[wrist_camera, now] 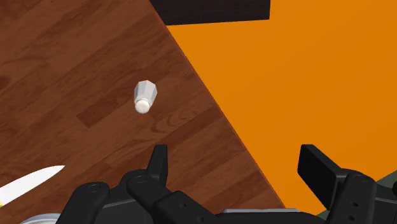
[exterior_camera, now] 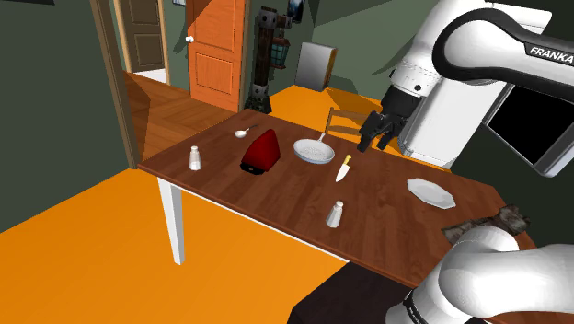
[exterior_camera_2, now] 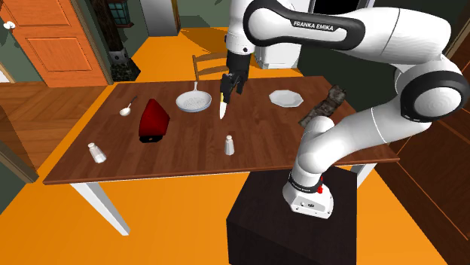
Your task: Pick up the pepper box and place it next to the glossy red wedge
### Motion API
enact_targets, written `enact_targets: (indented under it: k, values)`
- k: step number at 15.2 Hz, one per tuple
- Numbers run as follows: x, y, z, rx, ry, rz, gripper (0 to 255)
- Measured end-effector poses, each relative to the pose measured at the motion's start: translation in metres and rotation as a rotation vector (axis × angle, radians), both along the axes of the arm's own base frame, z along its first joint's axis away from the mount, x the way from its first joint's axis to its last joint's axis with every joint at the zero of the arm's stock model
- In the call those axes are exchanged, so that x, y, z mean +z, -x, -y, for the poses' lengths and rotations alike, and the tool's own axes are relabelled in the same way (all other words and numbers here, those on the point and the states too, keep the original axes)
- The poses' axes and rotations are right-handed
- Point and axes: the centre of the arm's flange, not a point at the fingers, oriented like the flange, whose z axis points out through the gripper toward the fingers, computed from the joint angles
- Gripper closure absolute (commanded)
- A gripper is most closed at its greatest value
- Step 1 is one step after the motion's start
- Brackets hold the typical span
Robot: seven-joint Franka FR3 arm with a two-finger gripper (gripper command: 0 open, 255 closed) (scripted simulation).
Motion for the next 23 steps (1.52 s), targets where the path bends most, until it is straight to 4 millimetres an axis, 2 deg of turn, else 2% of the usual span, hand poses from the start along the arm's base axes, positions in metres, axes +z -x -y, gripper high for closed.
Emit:
enact_targets:
  k: [2,6,16,23]
  values:
    - [-0.006,-0.002,0.002,0.004,0.001,0.0,0]
    - [-0.047,-0.011,0.015,0.033,0.012,-0.003,0]
    - [-0.17,-0.036,0.049,0.118,0.041,-0.008,0]
    - [-0.255,-0.061,0.079,0.178,0.062,-0.01,0]
